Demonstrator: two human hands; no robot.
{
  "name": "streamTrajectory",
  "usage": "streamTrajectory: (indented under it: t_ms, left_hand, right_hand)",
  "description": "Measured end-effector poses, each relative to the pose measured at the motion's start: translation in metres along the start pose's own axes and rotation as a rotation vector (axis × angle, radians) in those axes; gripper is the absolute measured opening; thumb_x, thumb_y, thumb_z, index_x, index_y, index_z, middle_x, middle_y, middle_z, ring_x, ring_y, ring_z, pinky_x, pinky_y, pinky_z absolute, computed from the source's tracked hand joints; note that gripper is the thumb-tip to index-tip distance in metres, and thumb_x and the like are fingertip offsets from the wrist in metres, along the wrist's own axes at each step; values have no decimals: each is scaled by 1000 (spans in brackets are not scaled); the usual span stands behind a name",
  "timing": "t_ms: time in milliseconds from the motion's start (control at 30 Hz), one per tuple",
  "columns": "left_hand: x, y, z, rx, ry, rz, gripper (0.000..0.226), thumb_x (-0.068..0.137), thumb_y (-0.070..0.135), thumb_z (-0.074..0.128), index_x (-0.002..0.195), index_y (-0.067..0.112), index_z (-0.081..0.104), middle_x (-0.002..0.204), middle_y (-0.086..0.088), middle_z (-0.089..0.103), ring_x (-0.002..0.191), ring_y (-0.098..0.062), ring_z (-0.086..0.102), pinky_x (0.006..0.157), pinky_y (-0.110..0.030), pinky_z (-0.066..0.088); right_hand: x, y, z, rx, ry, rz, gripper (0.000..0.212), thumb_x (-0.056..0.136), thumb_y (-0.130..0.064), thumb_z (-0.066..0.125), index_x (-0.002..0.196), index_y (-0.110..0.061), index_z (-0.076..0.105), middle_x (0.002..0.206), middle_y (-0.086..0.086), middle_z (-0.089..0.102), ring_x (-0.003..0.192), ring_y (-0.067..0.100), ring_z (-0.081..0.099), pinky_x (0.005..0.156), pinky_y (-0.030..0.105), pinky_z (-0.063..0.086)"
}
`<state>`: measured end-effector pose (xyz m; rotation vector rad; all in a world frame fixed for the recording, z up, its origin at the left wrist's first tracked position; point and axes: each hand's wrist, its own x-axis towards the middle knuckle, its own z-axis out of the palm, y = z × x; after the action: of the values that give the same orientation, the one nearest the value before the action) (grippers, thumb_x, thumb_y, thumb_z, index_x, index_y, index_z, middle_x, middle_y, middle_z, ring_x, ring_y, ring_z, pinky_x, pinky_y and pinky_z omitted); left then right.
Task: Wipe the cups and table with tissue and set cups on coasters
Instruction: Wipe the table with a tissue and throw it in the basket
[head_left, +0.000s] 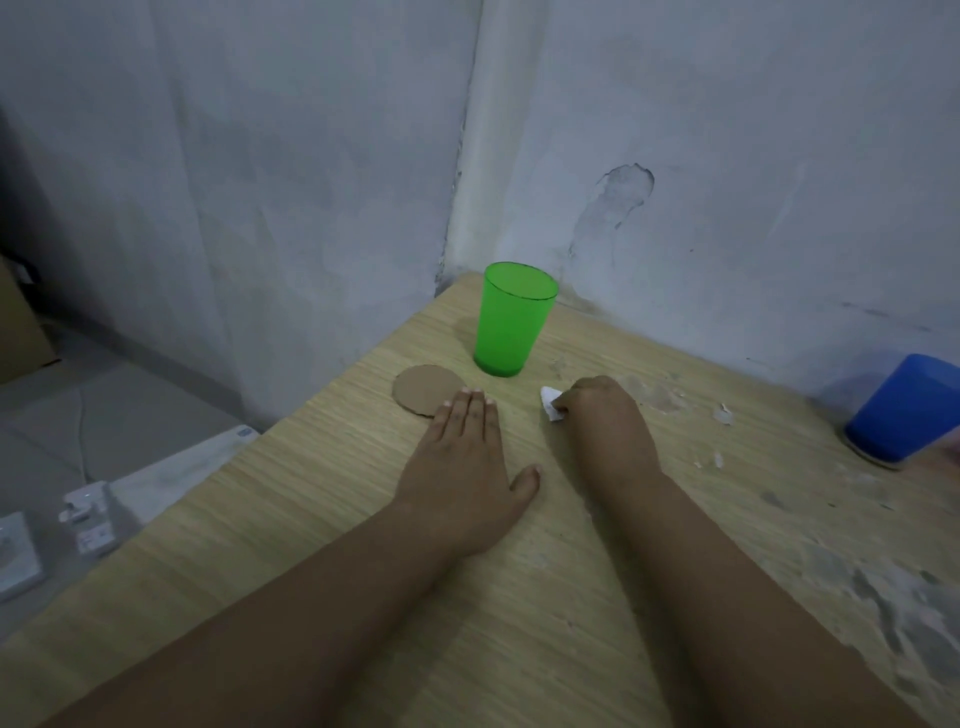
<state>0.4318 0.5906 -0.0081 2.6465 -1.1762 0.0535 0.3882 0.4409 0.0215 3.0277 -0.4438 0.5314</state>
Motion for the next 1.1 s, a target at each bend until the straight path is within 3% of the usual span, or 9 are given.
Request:
streamTrajectory:
  t_ms: [100, 133, 167, 300, 467, 567, 700, 933, 1100]
  left_hand:
    - [0, 0, 1, -6, 1, 9, 82, 93, 57, 22, 148, 1, 1, 158, -16, -1, 146, -23, -6, 116, -34, -8]
    - [0, 0, 2, -10, 6, 8, 81, 93, 57, 22, 148, 1, 2, 158, -16, 0, 146, -22, -5, 116, -33, -8]
    - [0, -1, 2, -13, 13, 9, 81, 93, 57, 23, 148, 1, 2, 158, -16, 1, 146, -22, -5, 115, -33, -8]
    - [0, -1, 4, -8, 27, 16, 81, 93, 57, 24, 148, 1, 3, 158, -16, 2, 146, -22, -4, 116, -33, -7]
    - [1, -1, 3, -2, 1, 28, 80, 93, 57, 20, 149, 3, 1, 159, -13, 0, 146, -21, -6, 115, -33, -8]
    - [1, -1, 2, 4, 6, 61, 77, 94, 56, 20, 149, 5, 3, 159, -10, 1, 146, -18, -7, 115, -31, -9]
    - [0, 0, 2, 8, -5, 96, 75, 95, 54, 21, 149, 6, 4, 159, -10, 1, 146, -17, -6, 115, -31, -8]
    - [0, -3, 3, -15, -48, 114, 75, 95, 56, 19, 149, 7, 2, 159, -9, -1, 146, -16, -5, 115, -30, -6]
    - [1, -1, 2, -10, -26, 128, 76, 95, 56, 21, 149, 6, 4, 159, -10, 2, 146, -16, -3, 115, -29, -6]
  right_hand:
    - [18, -6, 3, 130, -47, 146, 28, 89, -11, 51, 66, -1, 41, 64, 14, 40, 69, 25, 45, 65, 28, 28]
    - [21, -11, 2, 161, -91, 127, 25, 90, -13, 51, 73, -2, 66, 70, 18, 44, 70, 24, 46, 66, 27, 27]
    - [20, -16, 0, 184, -118, 81, 22, 89, -14, 52, 66, -13, 52, 72, 19, 45, 70, 21, 44, 67, 26, 26]
    - [-1, -9, -3, 208, -127, -84, 12, 77, -5, 57, 68, -8, 65, 74, 18, 63, 72, 29, 57, 65, 31, 39]
    - [3, 10, 4, 121, -49, 51, 24, 87, -13, 50, 66, -13, 37, 70, 12, 37, 68, 15, 38, 66, 29, 29]
    - [16, -5, 7, 169, -94, 103, 19, 92, -14, 49, 73, -12, 46, 78, 10, 45, 75, 17, 43, 68, 24, 26]
    - [0, -11, 3, 174, -94, -73, 17, 79, -8, 61, 90, -1, 72, 92, 17, 65, 91, 29, 56, 77, 32, 38]
    - [8, 0, -4, 159, -107, 43, 21, 91, -9, 47, 73, -3, 58, 81, 17, 53, 75, 26, 50, 71, 26, 33]
    - [-2, -16, -10, 221, -149, -90, 23, 86, -6, 50, 96, 1, 69, 100, 19, 63, 96, 30, 56, 84, 32, 39]
